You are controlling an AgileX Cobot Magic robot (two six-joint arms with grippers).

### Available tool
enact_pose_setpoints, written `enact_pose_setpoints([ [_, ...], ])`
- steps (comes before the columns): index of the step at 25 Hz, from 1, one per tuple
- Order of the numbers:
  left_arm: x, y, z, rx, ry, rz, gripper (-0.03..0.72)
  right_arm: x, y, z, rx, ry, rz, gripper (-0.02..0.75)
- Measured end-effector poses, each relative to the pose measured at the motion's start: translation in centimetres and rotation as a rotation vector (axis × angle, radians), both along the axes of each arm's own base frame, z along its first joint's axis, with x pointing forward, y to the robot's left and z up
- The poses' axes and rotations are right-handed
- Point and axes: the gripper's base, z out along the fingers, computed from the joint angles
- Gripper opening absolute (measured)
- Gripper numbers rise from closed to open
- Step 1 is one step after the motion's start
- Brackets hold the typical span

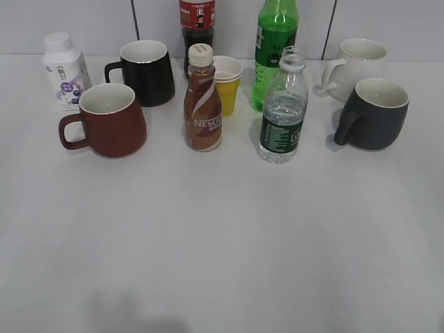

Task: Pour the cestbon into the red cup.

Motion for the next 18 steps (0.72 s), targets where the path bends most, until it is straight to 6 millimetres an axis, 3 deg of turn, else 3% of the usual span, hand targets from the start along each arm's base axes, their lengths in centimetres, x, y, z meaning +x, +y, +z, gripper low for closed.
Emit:
enact_pose_setpoints([
  [18,0.00,0.00,0.00,0.000,0.000,0.000,0.435,0.00,0.00,0.00,0.000,0.000,0.000,0.588],
])
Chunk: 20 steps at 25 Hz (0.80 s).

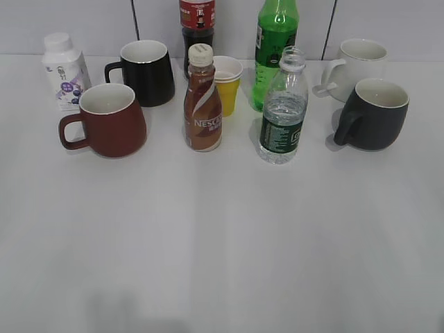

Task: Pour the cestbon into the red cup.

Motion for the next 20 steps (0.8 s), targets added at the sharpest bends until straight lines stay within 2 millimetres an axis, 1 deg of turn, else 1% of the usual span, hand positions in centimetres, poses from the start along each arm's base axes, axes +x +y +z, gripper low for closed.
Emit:
enact_pose_setpoints([
  [20,0.00,0.00,0.00,0.000,0.000,0.000,0.435,-0.01,0.12,0.00,0.013,0.000,0.009,0.588],
])
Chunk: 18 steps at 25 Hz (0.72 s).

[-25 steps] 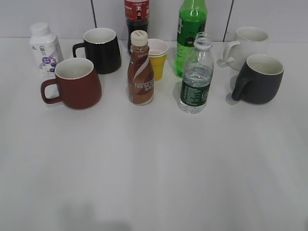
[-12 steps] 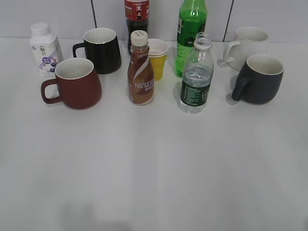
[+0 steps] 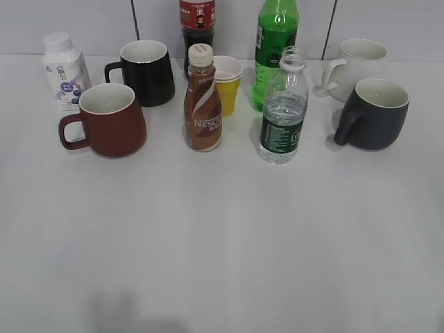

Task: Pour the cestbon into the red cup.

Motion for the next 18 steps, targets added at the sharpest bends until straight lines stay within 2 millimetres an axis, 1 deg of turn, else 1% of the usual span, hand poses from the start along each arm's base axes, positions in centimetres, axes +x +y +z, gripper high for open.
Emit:
enact_pose_setpoints([
  [6,0.0,-0.2,0.0,-0.027,0.002,-0.036,0.435,0.0,0.4,0.0,0.037,0.001,0.025,0.588],
  [11,0.0,-0.4,0.1,-0.051,-0.004,-0.091,0.435,0.0,1.1,0.3,0.122,-0.016,0.080,0.588],
  [13,0.1,-0.4,0.9,-0.055,-0.055,-0.099,0.435,0.1,1.2,0.8,0.147,-0.070,0.089,0.588],
  [15,0.6,-0.6,2.0,-0.067,-0.152,-0.105,0.435,0.4,1.4,1.6,0.183,-0.149,0.095,0.588],
  [18,1.5,-0.7,3.3,-0.083,-0.268,-0.111,0.435,1.7,1.3,2.7,0.210,-0.223,0.079,0.588],
])
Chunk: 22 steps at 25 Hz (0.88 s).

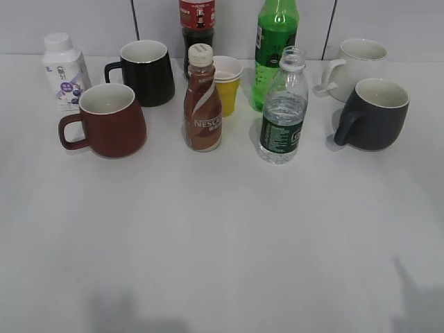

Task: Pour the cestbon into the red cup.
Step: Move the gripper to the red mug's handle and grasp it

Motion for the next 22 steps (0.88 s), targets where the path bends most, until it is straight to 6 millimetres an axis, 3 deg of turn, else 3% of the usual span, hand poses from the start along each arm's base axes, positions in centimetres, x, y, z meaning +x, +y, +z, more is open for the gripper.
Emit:
enact_pose_setpoints([
  [3,1.9,-0.3,0.7,-0.014,-0.050,-0.001,0.435,2.1,-0.1,0.5,0.008,0.027,-0.018,0.588],
  [9,8.5,-1.1,0.8,-0.017,-0.004,0.003,0.435,7.2,0.0,0.5,-0.103,0.079,-0.004,0.588],
  [16,16.8,-2.1,-2.7,-0.048,0.171,0.020,0.435,12.3,1.2,-0.6,-0.196,0.120,0.075,0.588],
  [22,19.2,-2.7,-4.9,-0.116,0.212,0.033,0.435,16.2,2.4,-3.4,-0.235,0.235,0.107,0.588],
])
